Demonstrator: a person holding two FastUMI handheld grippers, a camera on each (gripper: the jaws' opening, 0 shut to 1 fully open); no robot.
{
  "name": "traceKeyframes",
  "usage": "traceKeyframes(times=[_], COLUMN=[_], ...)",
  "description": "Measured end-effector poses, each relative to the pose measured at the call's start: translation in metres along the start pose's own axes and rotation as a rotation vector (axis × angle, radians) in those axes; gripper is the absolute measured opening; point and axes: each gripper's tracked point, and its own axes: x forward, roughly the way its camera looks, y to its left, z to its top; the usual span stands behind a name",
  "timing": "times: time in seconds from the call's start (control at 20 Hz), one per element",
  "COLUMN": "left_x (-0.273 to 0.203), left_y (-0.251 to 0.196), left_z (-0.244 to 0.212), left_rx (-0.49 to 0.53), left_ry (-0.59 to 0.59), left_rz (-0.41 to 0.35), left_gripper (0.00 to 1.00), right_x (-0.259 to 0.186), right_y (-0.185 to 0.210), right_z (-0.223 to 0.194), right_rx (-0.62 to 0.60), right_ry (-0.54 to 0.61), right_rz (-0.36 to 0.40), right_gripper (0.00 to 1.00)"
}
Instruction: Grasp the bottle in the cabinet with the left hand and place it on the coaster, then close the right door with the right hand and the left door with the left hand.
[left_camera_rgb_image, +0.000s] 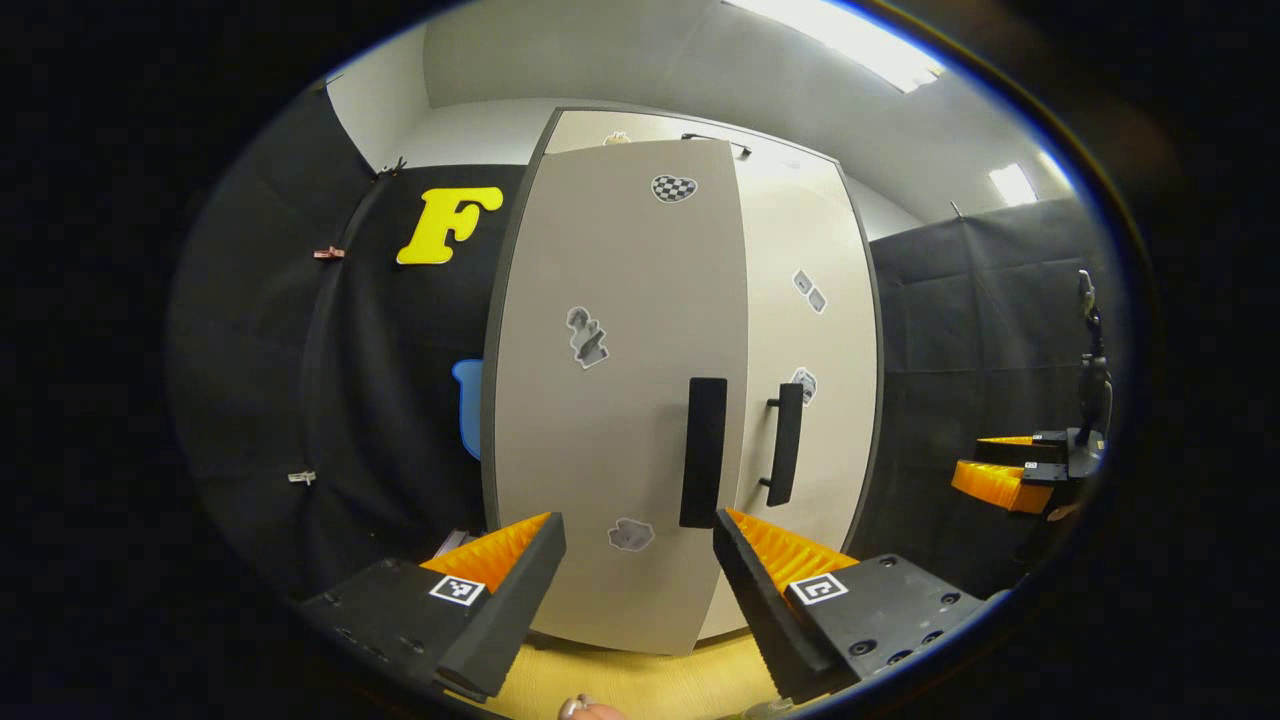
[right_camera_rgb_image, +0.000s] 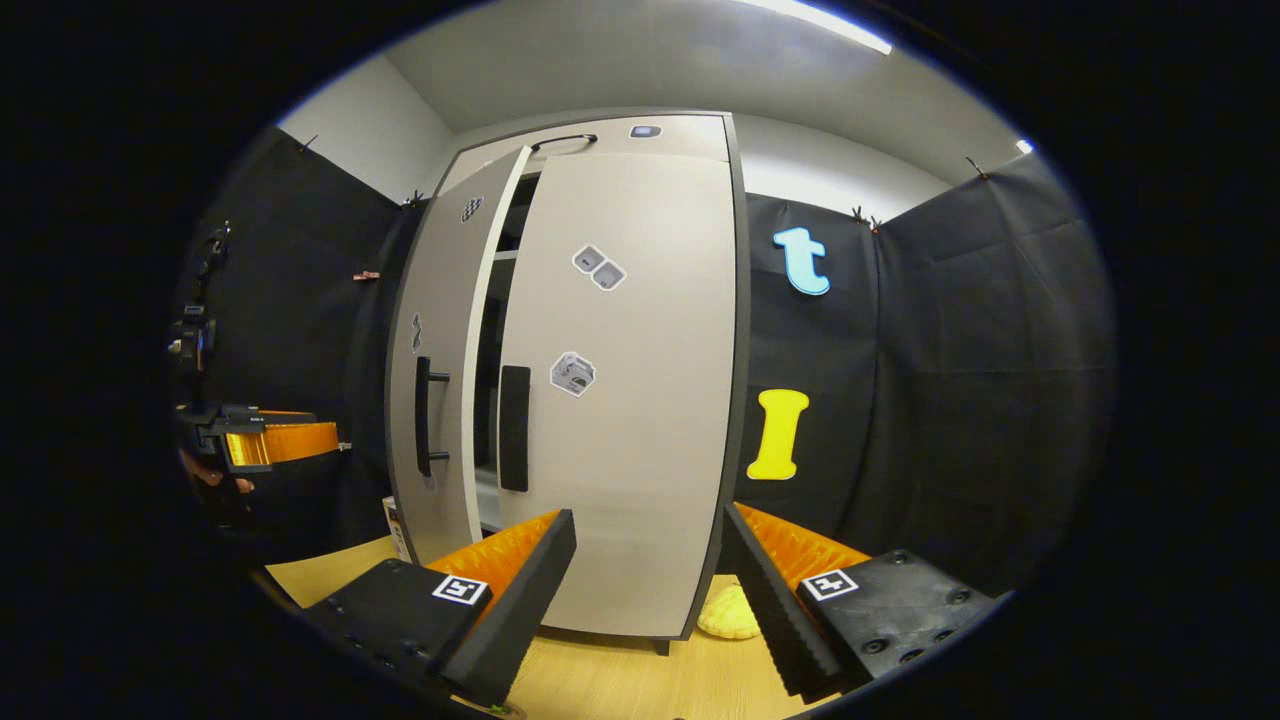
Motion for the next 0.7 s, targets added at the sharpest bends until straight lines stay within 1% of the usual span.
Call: traceKeyframes(times=[0.15, 0.25, 0.5, 0.7], left_x=[-0.001, -0.002, -0.004, -0.002], left_y=[0.004, 0.004, -0.002, 0.0], left_z=[0.0, -0.003, -0.003, -0.005], left_rx=[0.024, 0.035, 0.003, 0.006], left_ry=[0.011, 0.026, 0.013, 0.019], left_rz=[0.002, 0.006, -0.009, -0.009], left_gripper=[0.95, 0.94, 0.94, 0.94], right_x=[0.007, 0.01, 0.013, 0.011], right_y=[0.005, 0.003, 0.011, 0.008], right_z=[0.002, -0.003, 0.006, 0.005], right_rx=[-0.025, -0.029, 0.026, 0.012], right_ry=[-0.014, 0.007, -0.006, -0.004], right_rz=[0.012, 0.015, 0.045, 0.032], right_gripper=[0.98, 0.98, 0.98, 0.98])
